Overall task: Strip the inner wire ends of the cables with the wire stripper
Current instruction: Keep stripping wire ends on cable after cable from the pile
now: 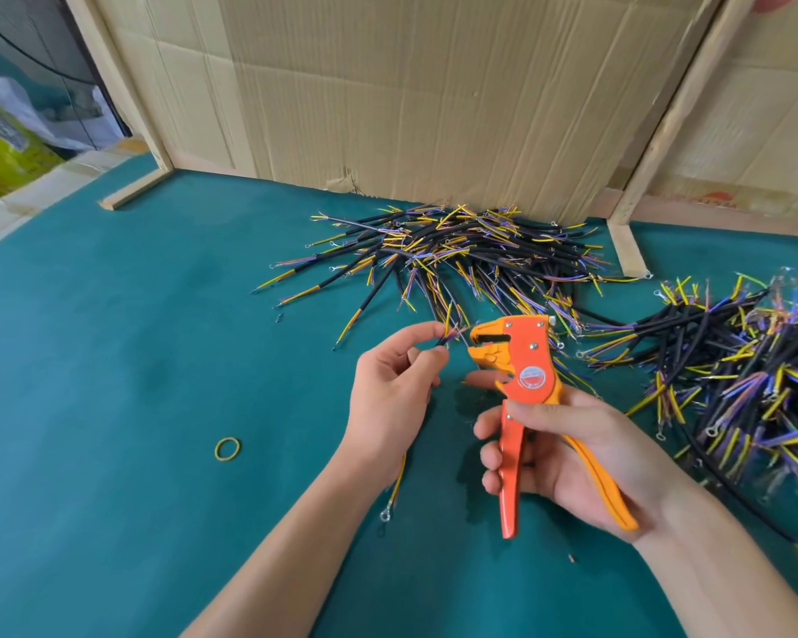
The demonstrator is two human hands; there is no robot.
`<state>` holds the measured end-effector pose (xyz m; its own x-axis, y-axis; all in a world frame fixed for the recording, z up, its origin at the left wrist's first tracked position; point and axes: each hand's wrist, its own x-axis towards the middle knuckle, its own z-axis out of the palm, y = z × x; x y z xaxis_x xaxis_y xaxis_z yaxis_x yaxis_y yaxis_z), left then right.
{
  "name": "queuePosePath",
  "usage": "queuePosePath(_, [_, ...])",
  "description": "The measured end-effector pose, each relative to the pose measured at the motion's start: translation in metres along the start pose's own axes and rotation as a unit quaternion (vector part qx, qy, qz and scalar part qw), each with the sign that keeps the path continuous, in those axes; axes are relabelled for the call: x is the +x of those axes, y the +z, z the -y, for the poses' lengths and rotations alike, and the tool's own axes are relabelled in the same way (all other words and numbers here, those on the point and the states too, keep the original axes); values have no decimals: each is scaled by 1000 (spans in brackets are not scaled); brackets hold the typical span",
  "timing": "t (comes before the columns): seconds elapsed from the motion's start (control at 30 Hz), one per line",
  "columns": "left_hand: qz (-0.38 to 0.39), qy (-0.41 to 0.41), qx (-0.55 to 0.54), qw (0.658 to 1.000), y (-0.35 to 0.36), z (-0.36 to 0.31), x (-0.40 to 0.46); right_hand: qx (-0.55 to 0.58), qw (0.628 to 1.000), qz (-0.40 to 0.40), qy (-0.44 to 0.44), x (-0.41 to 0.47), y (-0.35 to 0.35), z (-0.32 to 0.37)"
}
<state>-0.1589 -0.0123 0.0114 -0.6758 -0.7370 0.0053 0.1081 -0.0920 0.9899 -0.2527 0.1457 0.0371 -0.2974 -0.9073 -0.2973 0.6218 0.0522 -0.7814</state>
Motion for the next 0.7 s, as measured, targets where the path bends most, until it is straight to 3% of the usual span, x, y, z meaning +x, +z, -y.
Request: queuePosePath(0.7, [-17,25,47,998,4,4,-2,-4,1000,1,-21,1,4,-3])
